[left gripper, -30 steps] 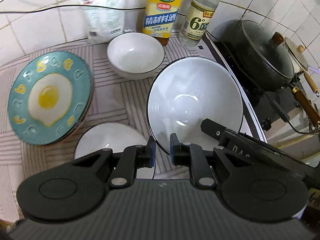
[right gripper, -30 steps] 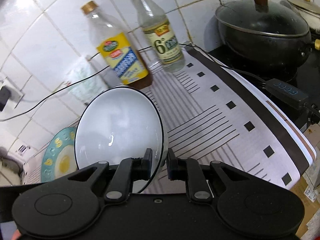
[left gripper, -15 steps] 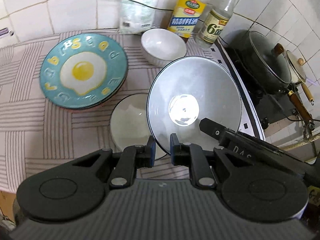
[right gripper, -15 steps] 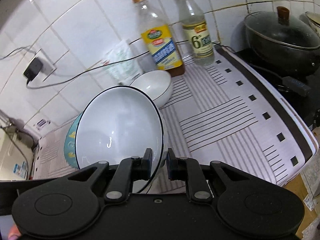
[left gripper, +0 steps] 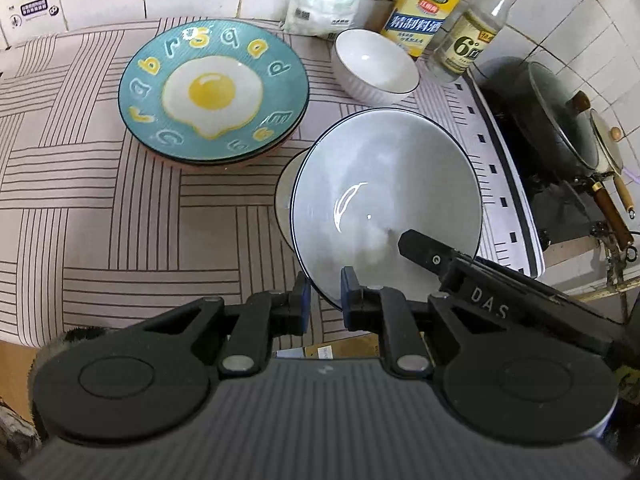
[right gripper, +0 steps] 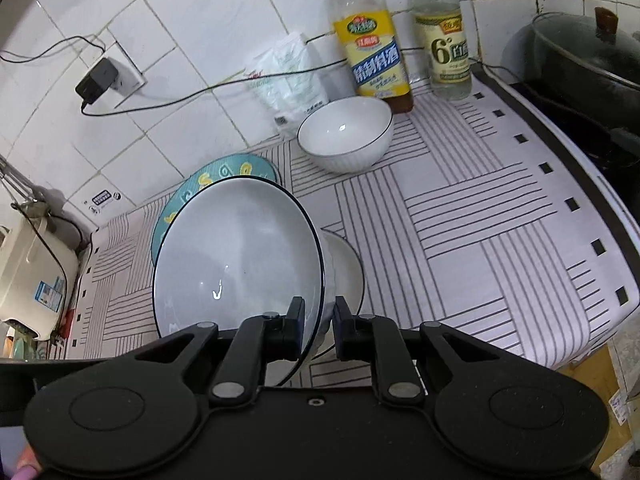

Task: Organize plates and bowls
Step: 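Lower the second bowl into the first bowl and open both grippers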

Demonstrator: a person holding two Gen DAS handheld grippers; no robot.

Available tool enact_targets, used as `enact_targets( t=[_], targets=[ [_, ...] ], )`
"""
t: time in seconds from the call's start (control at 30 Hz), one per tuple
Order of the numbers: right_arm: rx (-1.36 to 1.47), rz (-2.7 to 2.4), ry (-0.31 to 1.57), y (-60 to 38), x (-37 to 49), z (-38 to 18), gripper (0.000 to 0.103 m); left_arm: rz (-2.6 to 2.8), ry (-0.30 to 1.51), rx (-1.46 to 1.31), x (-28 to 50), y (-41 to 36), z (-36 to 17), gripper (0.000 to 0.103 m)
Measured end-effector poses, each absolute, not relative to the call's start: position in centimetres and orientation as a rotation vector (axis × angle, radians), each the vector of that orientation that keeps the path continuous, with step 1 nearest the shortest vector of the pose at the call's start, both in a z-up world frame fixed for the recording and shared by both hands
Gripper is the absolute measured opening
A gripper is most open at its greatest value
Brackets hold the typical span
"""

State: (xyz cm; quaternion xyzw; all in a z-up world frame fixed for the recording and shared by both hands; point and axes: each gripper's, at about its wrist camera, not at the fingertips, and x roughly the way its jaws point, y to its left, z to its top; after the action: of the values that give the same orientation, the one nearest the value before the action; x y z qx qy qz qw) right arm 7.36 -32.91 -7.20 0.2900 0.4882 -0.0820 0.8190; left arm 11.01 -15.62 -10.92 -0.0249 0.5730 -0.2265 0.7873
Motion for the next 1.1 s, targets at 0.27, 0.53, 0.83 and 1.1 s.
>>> enact_targets(
  t=[0.27,0.53,0.83,1.1],
  targets=[
    [0.577,-0.158,1.035,-32.2,8.0,-8.3,0.019,-0.461,1.270,-0.066,12.1,-15.7,-12.2,0.014],
    [0.502,-0.159,1.050,-31.5,8.8,-9.1,0.019,-0.457,1.314,-0.049,13.2,-16.3,-13.1,0.015],
    [0.322,-0.149,1.054,-30.3,9.6,-9.9,0.019,-0.463,1.365,-0.065,14.4,-16.6,-14.3,0.016],
    [0.281,-0.148,1.069,-30.2,10.1,-10.3,0.019,-0.472,1.397,-0.097,15.3,-16.5,-15.1,0.016]
  ],
)
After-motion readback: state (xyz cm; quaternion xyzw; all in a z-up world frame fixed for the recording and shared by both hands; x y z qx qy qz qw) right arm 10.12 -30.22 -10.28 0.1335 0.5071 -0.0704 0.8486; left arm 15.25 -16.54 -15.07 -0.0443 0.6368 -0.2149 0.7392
